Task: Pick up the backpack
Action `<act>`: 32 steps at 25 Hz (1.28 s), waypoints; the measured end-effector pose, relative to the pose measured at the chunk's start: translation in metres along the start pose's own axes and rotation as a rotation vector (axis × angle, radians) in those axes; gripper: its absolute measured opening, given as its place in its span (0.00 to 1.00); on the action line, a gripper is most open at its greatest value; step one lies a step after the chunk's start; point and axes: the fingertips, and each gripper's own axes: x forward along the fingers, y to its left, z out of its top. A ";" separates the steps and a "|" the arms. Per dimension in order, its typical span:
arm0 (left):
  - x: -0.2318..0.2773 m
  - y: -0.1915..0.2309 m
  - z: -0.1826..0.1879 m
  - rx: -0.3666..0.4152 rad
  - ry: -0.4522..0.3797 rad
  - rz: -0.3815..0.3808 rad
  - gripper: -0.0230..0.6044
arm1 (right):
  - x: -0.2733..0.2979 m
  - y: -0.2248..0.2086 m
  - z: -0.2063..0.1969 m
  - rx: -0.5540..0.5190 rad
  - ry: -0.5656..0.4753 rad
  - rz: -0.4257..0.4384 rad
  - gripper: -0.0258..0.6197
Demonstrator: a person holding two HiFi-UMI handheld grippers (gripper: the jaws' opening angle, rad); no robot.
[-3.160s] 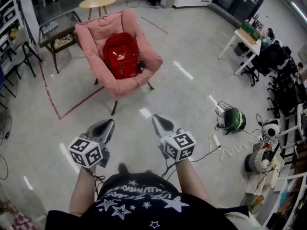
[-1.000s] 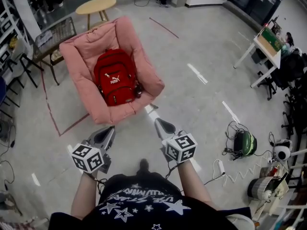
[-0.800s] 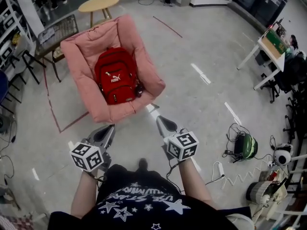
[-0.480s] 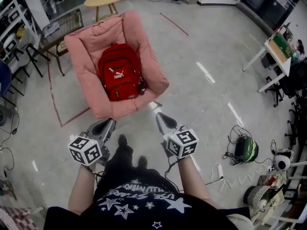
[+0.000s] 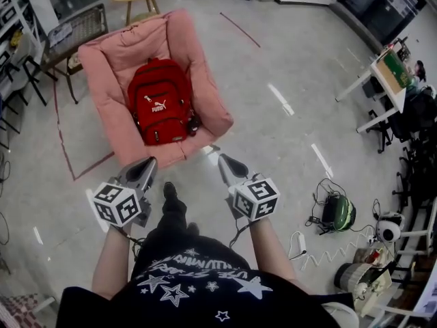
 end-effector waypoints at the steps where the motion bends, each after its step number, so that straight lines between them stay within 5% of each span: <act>1: 0.005 0.007 0.001 -0.002 -0.001 0.000 0.06 | 0.008 -0.003 0.001 -0.005 0.007 -0.001 0.04; 18: 0.079 0.165 0.073 -0.033 0.013 0.041 0.05 | 0.203 -0.028 0.074 -0.027 0.066 0.019 0.04; 32: 0.115 0.265 0.108 -0.062 0.035 0.049 0.05 | 0.292 -0.063 0.089 -0.047 0.102 -0.047 0.04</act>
